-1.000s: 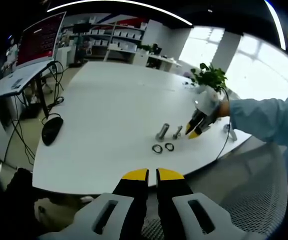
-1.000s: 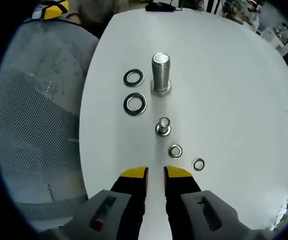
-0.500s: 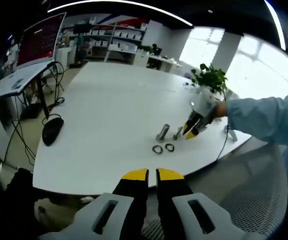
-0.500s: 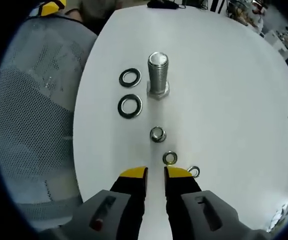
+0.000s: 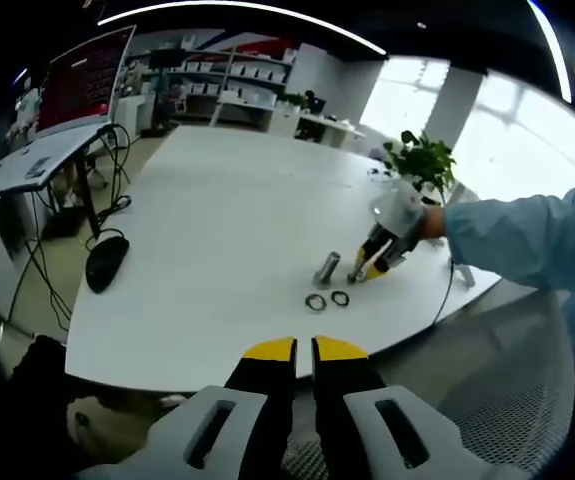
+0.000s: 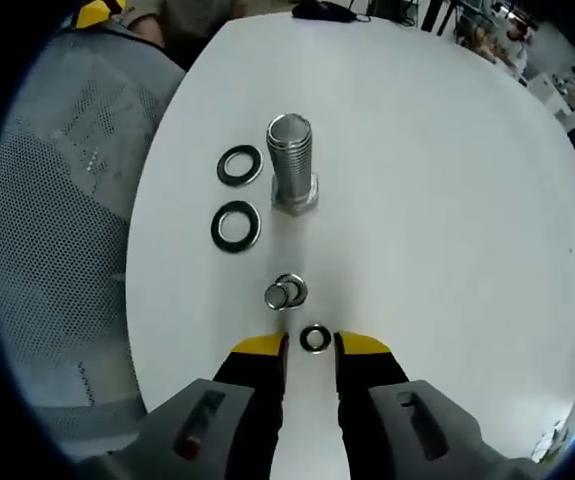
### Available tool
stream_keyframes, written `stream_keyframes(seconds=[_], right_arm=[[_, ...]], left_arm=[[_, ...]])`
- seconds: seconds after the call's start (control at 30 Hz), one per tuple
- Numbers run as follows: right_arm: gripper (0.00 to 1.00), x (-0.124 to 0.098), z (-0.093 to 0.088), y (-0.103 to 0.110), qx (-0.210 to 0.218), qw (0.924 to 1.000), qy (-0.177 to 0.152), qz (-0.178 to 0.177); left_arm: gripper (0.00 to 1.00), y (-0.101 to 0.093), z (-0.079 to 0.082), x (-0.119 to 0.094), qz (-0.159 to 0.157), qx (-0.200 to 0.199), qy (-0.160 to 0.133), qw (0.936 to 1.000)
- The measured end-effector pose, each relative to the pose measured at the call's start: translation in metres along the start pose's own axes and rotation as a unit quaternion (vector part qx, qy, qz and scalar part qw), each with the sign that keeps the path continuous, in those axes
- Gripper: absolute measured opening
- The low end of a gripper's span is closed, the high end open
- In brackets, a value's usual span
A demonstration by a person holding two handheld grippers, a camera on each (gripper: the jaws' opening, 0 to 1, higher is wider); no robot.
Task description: Place the washer onto the threaded stud by aligning its center hole with the stud, sliding it down to the base, and recovering from edge contact or off-axis alignment until the washer reaches the visible bottom stop.
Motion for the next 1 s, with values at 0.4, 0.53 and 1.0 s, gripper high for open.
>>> stream_keyframes(seconds=[0.4,0.53,1.0], right_arm=[[0.16,-0.0002,0.0000,-0.0033,-0.002,1.0000,0.003,-0.009],[0.15,-0.0006,0.0002,-0.0043,0.004,0.9999,0.006,-0.013],[0.23,-0.0035,-0.0008,0.0014,0.005,0.9998,-0.009,0.015]], left_arm=[[0.03,0.0010,0.0012,0.0001,0.003,-0.001,-0.004,1.0000],[0.03,0.0013,0.0007,0.0001,0.003,-0.002,-0.002,1.0000],[0.03,0.0007,-0.0009,0.0004,0.001,0.000,0.003,1.0000]])
Point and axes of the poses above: the point that each gripper's makers call its tool centre point, and the gripper's own axes: x roughly forward along the fingers, y roughly to its left, z roughly out of its top, the point moved 2 cm from there along -x, roughly backward along the fingers, and after that the axes turned 4 degrees about x, right-handed, at the moved point
